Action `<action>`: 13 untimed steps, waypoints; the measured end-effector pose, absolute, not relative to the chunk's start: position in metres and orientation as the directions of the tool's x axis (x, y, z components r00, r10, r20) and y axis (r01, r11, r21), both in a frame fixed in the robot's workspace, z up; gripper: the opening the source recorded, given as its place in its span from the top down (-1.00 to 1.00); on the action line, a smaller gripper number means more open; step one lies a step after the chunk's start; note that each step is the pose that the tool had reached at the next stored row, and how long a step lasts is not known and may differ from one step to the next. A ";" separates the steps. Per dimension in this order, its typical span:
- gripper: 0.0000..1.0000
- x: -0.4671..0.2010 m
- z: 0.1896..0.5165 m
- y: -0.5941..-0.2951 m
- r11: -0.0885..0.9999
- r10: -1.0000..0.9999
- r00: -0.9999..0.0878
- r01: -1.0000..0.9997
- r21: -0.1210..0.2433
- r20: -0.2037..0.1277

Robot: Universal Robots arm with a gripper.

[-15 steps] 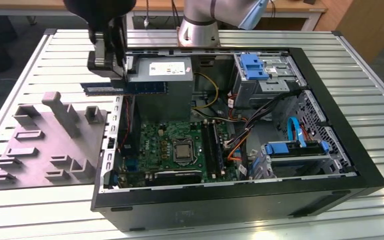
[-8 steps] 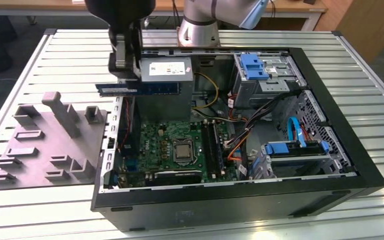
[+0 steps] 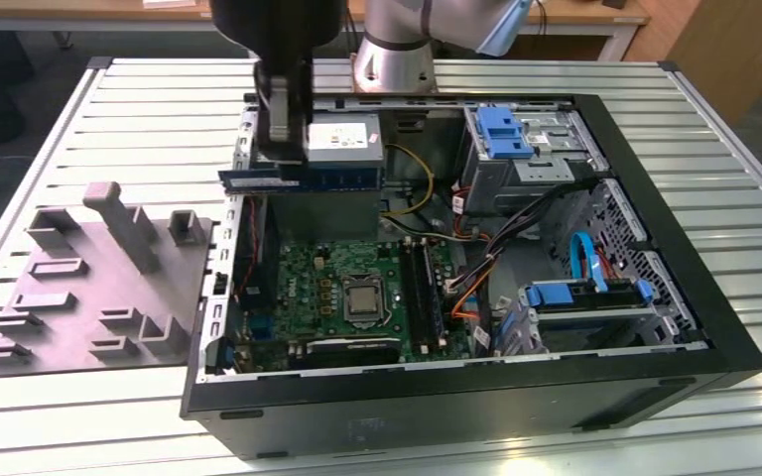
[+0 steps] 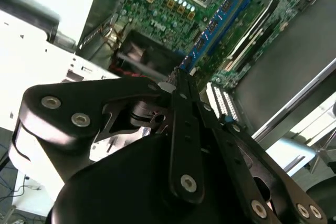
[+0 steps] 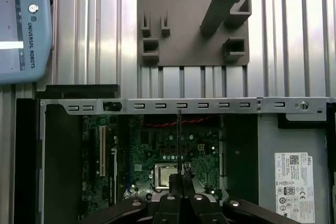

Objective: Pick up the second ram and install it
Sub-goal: 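Pick up the second ram and move it above second insertion slot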

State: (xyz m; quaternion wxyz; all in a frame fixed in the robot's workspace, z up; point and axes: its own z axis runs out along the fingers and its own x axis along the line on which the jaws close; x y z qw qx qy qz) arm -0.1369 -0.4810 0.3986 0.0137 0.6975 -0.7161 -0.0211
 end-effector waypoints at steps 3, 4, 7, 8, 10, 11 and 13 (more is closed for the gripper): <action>0.76 -0.127 0.397 -0.481 0.026 -1.000 -0.027 -0.998 0.050 -0.010; 0.76 -0.123 0.396 -0.481 0.026 -1.000 -0.027 -0.998 0.050 -0.010; 0.76 -0.113 0.395 -0.481 0.026 -1.000 -0.027 -0.998 0.050 -0.010; 0.76 -0.109 0.394 -0.481 0.026 -1.000 -0.027 -0.998 0.050 -0.010; 0.76 -0.103 0.394 -0.481 0.026 -1.000 -0.027 -0.998 0.050 -0.010; 0.76 -0.101 0.393 -0.481 0.026 -1.000 -0.027 -0.998 0.050 -0.010; 0.76 -0.095 0.393 -0.481 0.026 -1.000 -0.027 -0.998 0.050 -0.010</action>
